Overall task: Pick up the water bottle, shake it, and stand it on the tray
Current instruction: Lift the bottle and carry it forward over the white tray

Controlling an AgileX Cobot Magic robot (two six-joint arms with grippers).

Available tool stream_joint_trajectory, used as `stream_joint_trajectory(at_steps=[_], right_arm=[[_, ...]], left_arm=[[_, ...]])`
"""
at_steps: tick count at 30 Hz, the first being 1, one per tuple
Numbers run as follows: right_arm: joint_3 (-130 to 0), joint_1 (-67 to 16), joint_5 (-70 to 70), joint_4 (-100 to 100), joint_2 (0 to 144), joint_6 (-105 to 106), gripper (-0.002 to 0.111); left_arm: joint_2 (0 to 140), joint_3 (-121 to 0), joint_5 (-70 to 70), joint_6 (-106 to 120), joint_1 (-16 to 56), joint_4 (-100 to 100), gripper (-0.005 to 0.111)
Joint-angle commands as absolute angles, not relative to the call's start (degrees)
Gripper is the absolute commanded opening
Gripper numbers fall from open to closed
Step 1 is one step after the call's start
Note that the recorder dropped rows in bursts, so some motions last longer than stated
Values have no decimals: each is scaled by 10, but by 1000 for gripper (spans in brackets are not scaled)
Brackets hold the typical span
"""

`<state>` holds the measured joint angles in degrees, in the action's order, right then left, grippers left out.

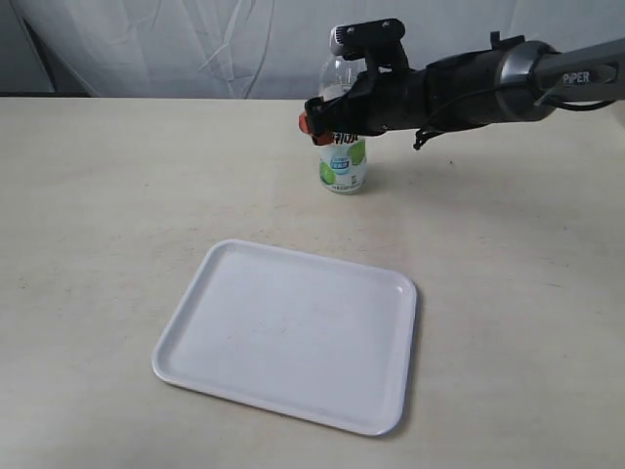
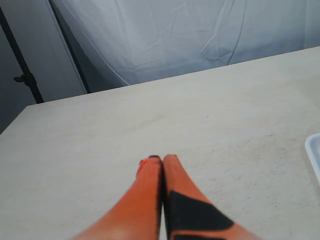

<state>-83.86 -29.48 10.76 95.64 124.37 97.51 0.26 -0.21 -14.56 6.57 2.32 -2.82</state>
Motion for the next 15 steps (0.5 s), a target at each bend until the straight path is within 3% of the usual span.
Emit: stream_joint_trajectory(at_steps=[1,4,6,7,12,15], right_arm=[[-844,-295,104,967,1249,979,97],[-844,-295,110,967,1249,978,58],[-843,-295,138,967,1249,967,15],[-843,-295,152,967,1249,962,0],[-843,-295,182,947,1239,876,-1],[-843,-298,246,710,1189,675,-1]], left_arm=[[0,0,-139,65,23,-27,0],[0,0,-139,65,23,-27,0],[0,0,-139,65,23,-27,0],[0,0,-139,65,23,-27,0],[0,0,-139,65,23,-27,0],[0,0,-139,65,23,-27,0]])
